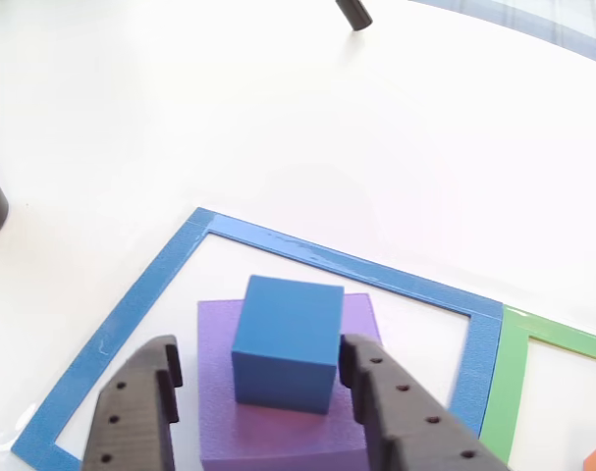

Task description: Tower of hanoi

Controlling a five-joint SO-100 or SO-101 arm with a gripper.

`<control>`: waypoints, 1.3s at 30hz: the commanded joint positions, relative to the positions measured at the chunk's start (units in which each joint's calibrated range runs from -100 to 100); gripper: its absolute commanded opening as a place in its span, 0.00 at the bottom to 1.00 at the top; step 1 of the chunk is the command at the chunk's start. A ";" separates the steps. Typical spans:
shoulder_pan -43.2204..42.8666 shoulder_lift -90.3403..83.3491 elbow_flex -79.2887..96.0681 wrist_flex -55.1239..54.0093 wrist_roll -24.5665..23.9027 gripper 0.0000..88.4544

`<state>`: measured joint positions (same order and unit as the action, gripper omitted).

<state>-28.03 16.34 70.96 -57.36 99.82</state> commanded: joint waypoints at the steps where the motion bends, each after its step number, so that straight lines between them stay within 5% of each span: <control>1: -0.54 -0.55 -0.96 -1.83 0.18 0.15; 24: -0.93 -4.67 -0.42 1.40 0.18 0.04; 33: 2.62 -28.16 -0.60 27.40 0.18 0.03; 39: 9.04 -49.48 -1.60 56.55 0.18 0.03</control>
<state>-22.53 -17.94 71.23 -19.47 99.82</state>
